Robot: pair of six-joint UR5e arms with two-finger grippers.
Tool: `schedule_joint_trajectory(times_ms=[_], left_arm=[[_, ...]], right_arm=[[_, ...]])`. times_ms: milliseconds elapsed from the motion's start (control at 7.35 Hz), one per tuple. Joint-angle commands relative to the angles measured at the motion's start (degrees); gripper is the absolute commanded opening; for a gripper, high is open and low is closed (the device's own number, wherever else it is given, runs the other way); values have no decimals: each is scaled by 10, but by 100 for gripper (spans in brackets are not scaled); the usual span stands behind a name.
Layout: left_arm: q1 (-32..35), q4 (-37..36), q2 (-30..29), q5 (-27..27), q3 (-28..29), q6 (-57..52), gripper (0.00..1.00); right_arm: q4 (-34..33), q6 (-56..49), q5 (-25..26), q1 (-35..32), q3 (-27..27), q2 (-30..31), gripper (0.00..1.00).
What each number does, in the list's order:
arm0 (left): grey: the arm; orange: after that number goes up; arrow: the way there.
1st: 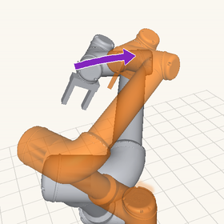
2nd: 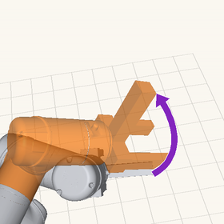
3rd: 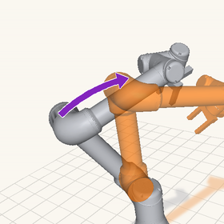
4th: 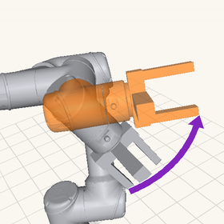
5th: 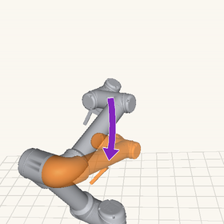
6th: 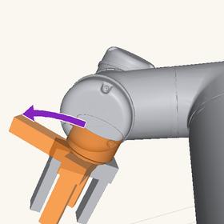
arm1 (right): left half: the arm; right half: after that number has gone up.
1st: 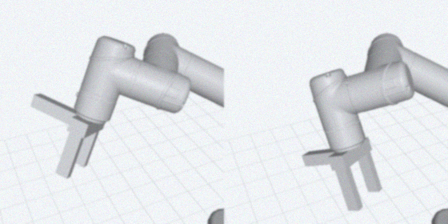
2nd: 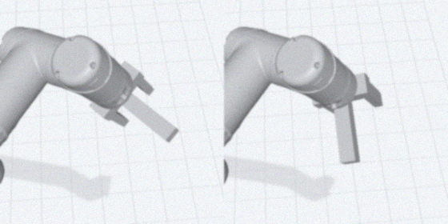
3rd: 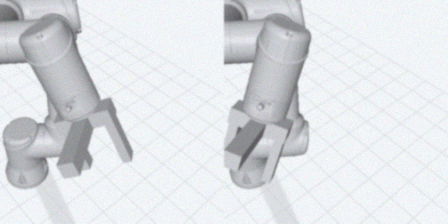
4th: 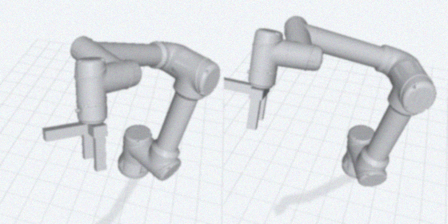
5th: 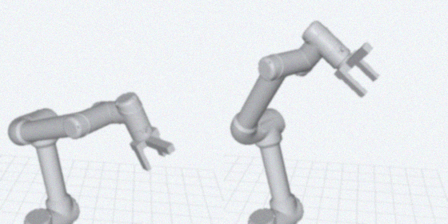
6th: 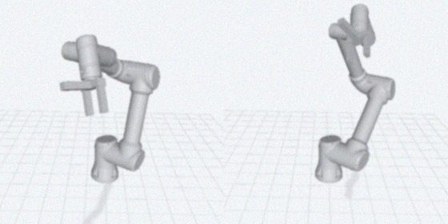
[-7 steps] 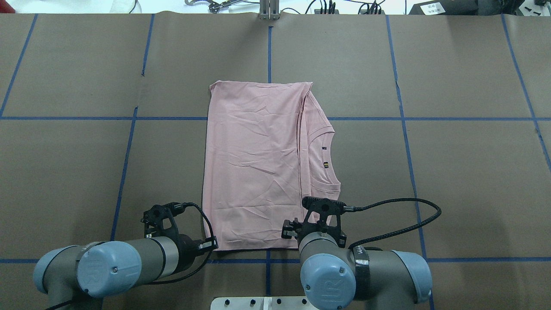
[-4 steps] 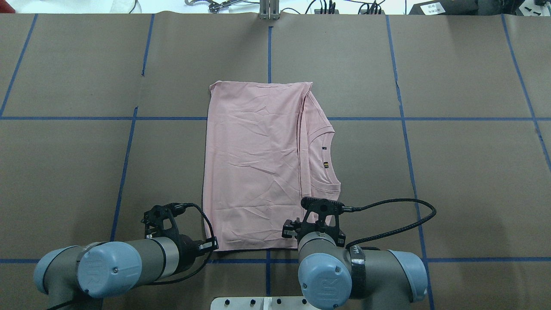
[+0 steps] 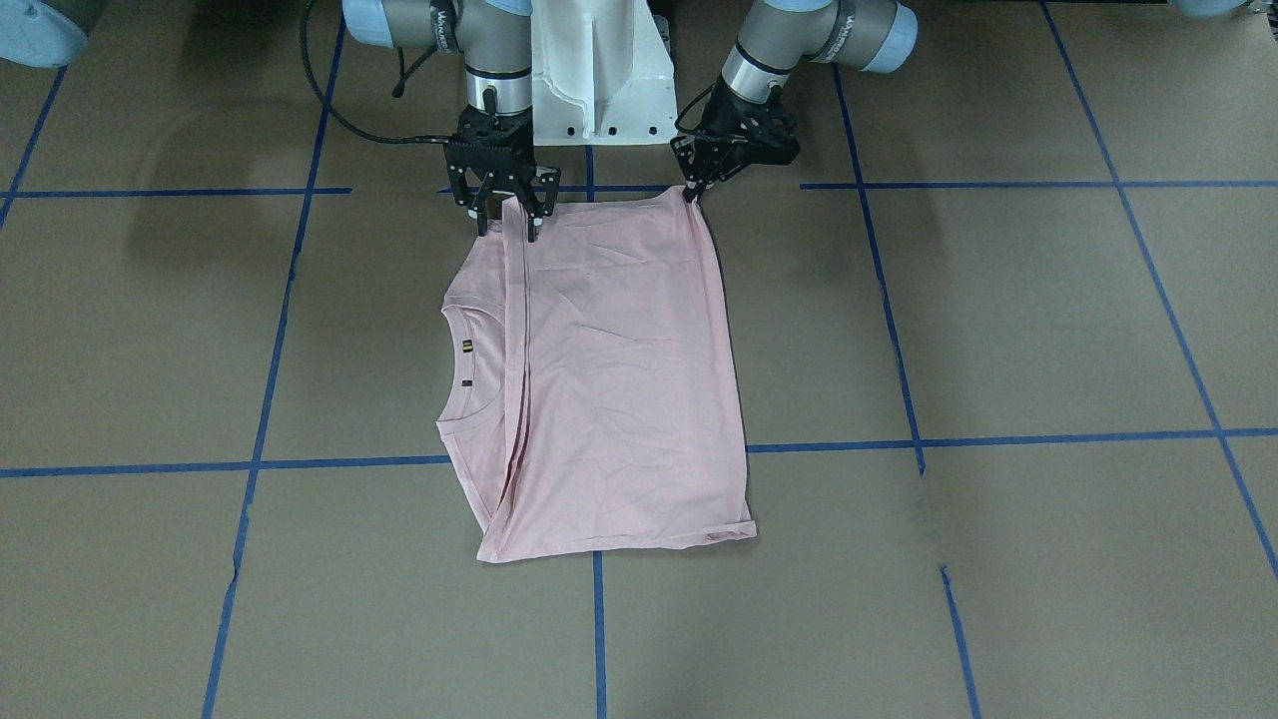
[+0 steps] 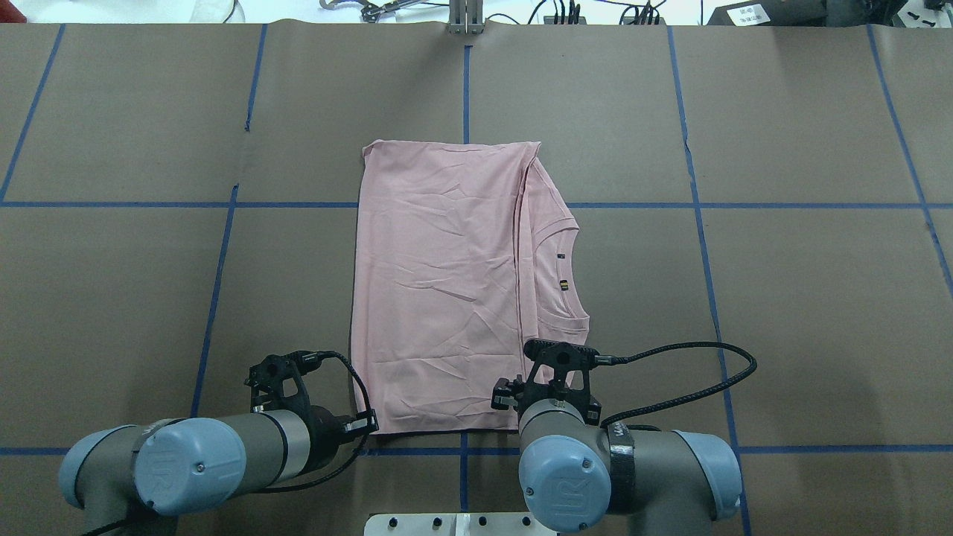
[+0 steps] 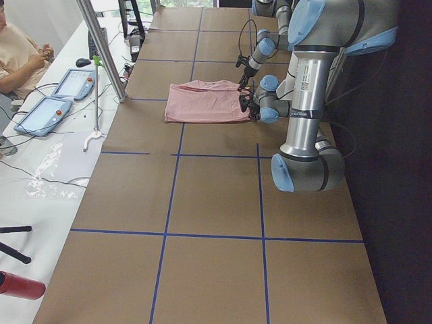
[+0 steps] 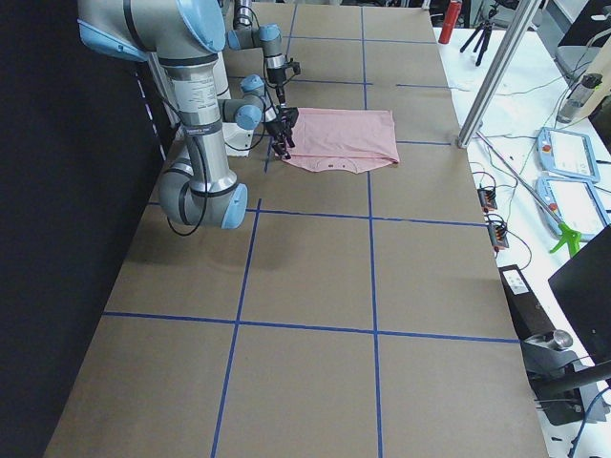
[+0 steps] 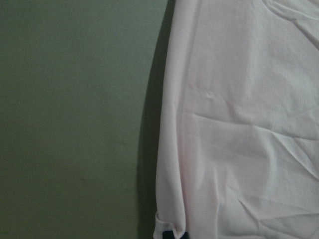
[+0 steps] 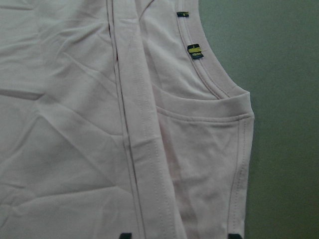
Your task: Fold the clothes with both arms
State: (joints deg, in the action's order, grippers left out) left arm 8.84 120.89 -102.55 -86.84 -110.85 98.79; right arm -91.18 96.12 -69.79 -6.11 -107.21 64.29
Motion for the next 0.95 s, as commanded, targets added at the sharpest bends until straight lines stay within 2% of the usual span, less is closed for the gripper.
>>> schedule_joint_trajectory(times_ms=[0, 816], left_arm=[[0, 0, 0, 1, 0, -1, 0], [0, 0, 0, 0, 0, 0, 0]], right_arm=[[0, 3, 0, 0, 1, 2, 71], [1, 6, 0, 0, 1, 8, 66]])
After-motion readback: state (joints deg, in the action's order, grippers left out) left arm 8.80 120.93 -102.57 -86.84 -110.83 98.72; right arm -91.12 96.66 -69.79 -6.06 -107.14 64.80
